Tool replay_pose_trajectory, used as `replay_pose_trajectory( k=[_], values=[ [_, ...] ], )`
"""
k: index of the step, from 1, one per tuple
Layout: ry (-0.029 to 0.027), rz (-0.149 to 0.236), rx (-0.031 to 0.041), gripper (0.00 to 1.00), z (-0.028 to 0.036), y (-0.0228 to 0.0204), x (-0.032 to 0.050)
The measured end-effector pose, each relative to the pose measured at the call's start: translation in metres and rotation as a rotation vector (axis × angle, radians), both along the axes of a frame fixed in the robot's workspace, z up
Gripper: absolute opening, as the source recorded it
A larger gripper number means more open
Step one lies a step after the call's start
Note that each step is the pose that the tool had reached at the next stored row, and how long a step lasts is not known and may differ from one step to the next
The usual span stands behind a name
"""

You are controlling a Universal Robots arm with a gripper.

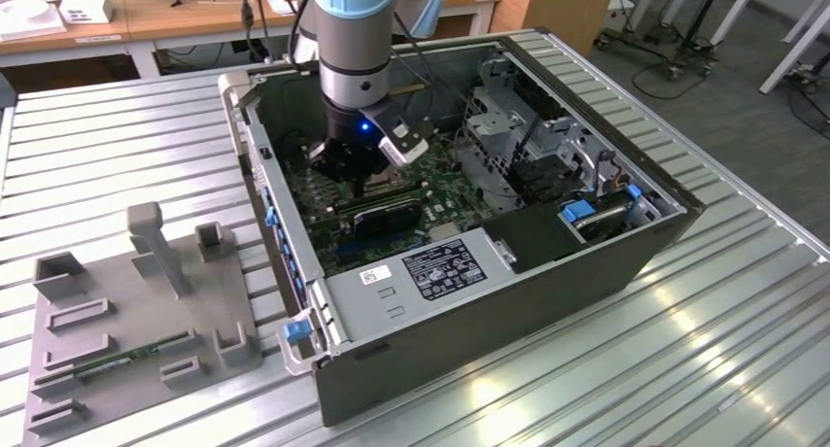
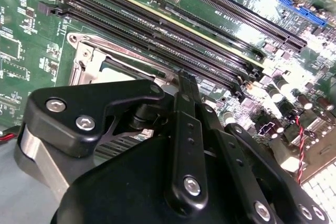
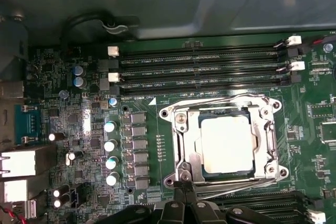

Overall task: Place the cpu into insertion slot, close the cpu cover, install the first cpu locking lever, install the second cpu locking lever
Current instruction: 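Install the second cpu locking lever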

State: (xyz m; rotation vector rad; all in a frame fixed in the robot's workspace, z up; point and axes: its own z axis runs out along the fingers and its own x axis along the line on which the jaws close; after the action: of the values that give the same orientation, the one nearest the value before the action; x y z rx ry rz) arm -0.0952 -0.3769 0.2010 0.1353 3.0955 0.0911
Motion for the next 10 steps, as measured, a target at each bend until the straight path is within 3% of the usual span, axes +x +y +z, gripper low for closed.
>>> replay_pose_trajectory(
  k=[10],
  values=[
    [0.0, 0.0, 0.0, 0.11, -0.0019, 0.0009, -0.0004]
  ],
)
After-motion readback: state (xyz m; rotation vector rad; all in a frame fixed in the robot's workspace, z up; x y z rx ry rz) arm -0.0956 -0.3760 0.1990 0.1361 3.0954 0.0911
